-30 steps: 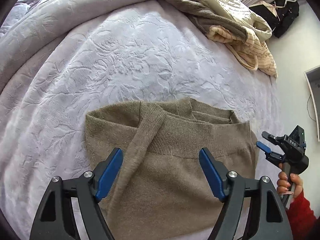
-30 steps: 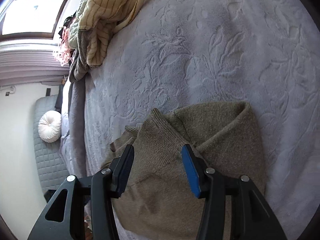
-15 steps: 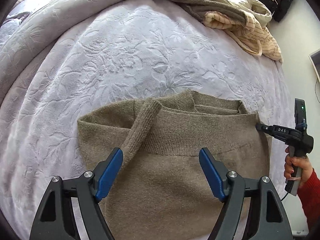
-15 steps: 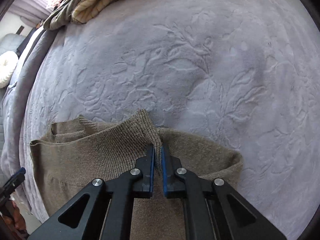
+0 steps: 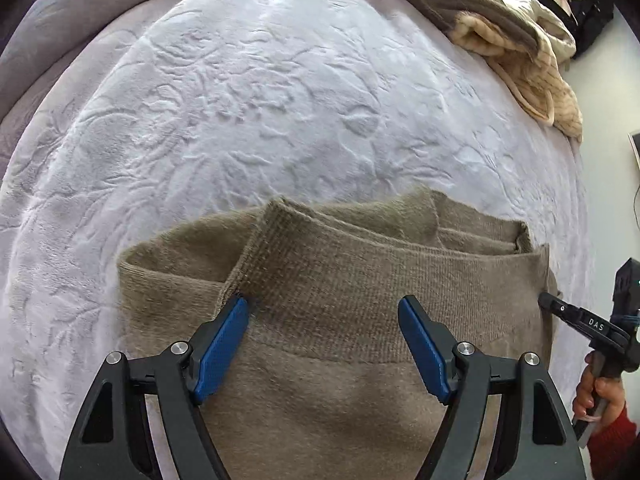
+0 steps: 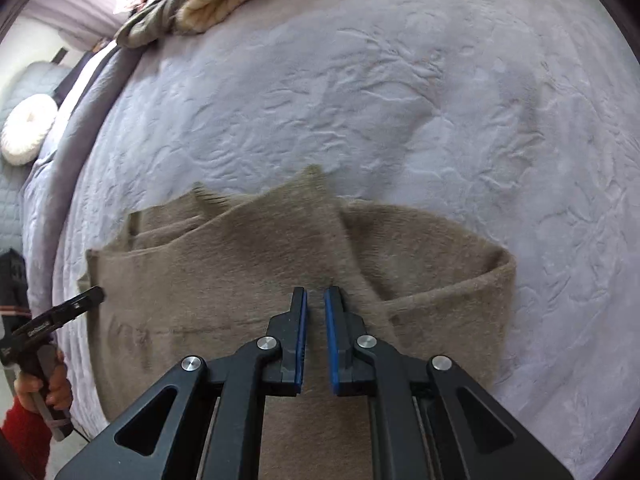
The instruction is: Fold small clothes
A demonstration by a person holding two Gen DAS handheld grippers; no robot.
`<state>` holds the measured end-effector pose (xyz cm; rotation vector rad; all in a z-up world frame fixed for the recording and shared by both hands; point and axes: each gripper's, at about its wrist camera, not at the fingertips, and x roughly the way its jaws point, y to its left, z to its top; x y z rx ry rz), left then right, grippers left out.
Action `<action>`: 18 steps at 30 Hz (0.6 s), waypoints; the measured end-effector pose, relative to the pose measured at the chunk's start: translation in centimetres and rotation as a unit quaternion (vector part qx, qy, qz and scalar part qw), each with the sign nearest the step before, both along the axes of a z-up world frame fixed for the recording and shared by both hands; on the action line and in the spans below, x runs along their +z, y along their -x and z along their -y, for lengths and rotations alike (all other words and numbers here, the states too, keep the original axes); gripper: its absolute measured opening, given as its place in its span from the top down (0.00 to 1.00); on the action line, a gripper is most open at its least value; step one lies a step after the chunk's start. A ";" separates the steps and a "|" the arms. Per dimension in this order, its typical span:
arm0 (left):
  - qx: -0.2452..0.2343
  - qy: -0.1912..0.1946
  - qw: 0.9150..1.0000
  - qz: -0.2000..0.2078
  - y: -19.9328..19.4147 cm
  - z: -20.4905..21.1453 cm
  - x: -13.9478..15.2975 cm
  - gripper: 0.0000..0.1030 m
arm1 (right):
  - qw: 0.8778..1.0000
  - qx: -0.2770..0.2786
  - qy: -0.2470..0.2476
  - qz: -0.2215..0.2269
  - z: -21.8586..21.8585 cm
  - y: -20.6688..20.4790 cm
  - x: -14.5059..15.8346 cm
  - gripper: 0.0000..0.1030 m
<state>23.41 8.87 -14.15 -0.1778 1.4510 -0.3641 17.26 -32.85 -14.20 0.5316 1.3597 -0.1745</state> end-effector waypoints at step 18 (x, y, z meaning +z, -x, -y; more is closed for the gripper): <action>0.073 -0.036 0.990 -0.111 12.1 -8.4 0.9 0.24 | 0.992 -0.087 -0.088 -0.025 1.7 13.7 2.4 0.58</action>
